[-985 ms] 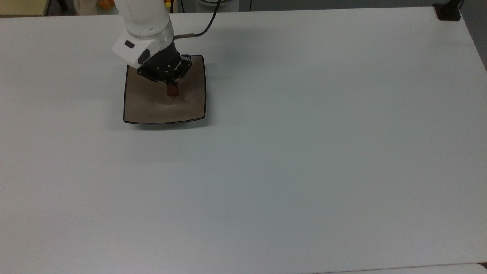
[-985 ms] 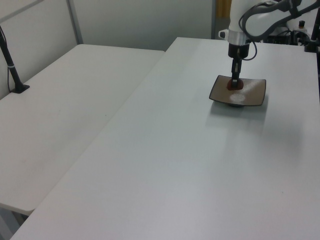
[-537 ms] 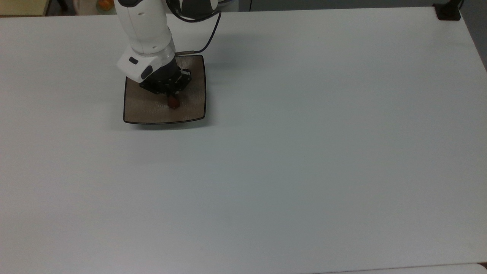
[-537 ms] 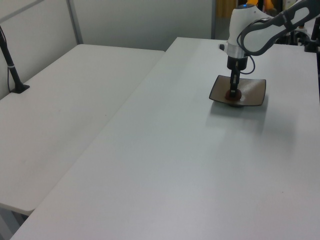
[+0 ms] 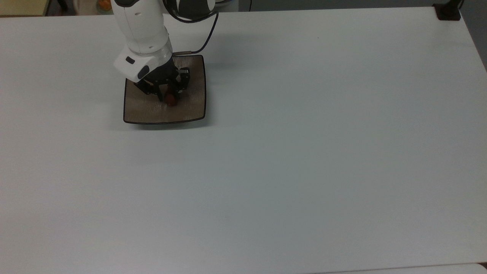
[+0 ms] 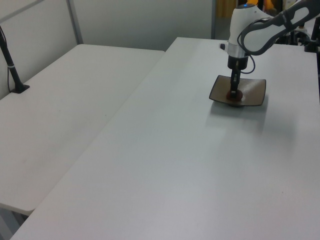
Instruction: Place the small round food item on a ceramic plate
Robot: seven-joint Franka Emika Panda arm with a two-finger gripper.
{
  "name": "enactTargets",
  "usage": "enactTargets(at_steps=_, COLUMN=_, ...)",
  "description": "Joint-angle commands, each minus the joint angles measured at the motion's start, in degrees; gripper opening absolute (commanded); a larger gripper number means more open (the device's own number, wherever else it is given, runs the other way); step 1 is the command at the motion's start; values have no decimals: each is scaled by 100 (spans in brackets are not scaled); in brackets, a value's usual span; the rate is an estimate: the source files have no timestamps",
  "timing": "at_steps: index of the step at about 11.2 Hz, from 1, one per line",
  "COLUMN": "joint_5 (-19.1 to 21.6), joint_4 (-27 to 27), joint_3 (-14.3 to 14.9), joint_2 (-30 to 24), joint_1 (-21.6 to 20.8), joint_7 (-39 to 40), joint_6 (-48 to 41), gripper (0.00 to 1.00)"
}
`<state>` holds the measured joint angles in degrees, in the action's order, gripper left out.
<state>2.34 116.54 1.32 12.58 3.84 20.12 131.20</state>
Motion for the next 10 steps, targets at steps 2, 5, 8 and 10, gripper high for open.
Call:
enactTargets(at_steps=2, joint_5=56, joint_4=106, joint_3=26, joint_2=-54, joint_1=-6, joint_7=89, joint_6=63, gripper=100)
enactTargets(at_steps=5, joint_5=56, joint_4=88, joint_3=26, joint_2=-124, joint_1=-15, joint_7=63, joint_6=54, gripper=100)
enactTargets(at_steps=8, joint_5=56, joint_4=-610, joint_3=26, joint_2=-650, joint_1=-94, joint_7=-209, joint_6=-1072, gripper=100)
enactTargets(at_steps=10, joint_5=56, joint_4=-1630, joint_3=26, joint_2=-818, joint_1=-252, joint_7=-778, joint_6=-2497, gripper=100)
